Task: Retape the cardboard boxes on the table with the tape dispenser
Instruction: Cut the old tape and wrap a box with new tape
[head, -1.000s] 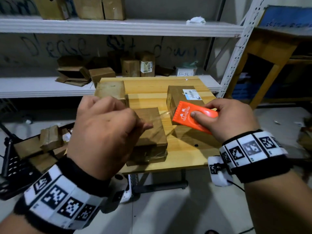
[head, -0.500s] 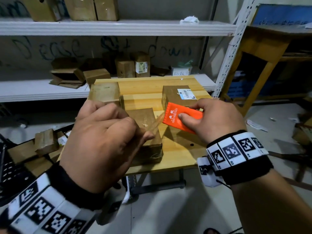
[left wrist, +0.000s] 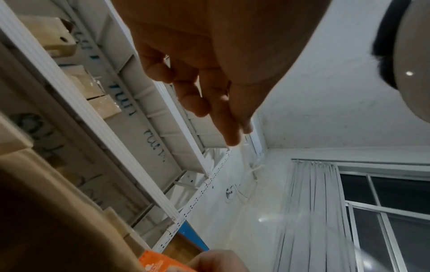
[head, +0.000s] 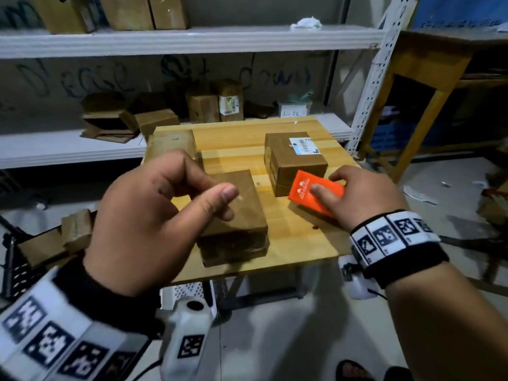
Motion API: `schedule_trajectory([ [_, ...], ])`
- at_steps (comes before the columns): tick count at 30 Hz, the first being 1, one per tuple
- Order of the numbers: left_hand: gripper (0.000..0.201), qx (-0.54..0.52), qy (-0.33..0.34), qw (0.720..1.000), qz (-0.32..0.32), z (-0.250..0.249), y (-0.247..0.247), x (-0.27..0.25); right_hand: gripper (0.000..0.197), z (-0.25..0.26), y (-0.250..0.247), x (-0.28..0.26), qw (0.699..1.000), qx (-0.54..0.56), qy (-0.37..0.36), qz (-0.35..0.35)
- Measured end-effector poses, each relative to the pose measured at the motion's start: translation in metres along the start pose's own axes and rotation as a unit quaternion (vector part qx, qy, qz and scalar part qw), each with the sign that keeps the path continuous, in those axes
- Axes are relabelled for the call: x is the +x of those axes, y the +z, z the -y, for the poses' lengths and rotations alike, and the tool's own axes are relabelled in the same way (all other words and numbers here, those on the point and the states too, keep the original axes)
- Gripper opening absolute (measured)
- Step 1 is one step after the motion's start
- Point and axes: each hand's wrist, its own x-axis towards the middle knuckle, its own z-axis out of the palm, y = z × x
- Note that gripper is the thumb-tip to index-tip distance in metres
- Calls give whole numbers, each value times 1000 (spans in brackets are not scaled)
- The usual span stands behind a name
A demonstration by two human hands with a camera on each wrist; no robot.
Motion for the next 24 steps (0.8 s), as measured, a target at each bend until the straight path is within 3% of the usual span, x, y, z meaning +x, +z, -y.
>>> schedule_trajectory([
  [7,16,-39,-12,999,-14,14,-1,5,54,6,7,-9,997,-55,-37,27],
  [14,16,-51,-27,998,-34,22,-2,5,67,9,19,-9,996,-65,-14,66],
  [16,16,-50,-27,998,-35,23,-3,5,68,6,10,-5,997,-70,-19,28],
  [18,16,-42,-24,998,-35,23,-4,5,62,1,-9,-6,997,46,-30,-56],
  [19,16,-39,-24,998,-36,22,-4,5,56,1,-20,-10,983,154,-46,-93],
  [21,17,-34,-26,998,-37,22,-3,5,46,11,-38,-27,913,378,-105,-116],
  [22,18,-33,-29,998,-38,22,-3,6,47,19,-42,-36,877,456,-132,-78],
  [24,18,-28,-34,998,-39,22,-2,6,63,35,-42,-53,818,553,-142,69],
])
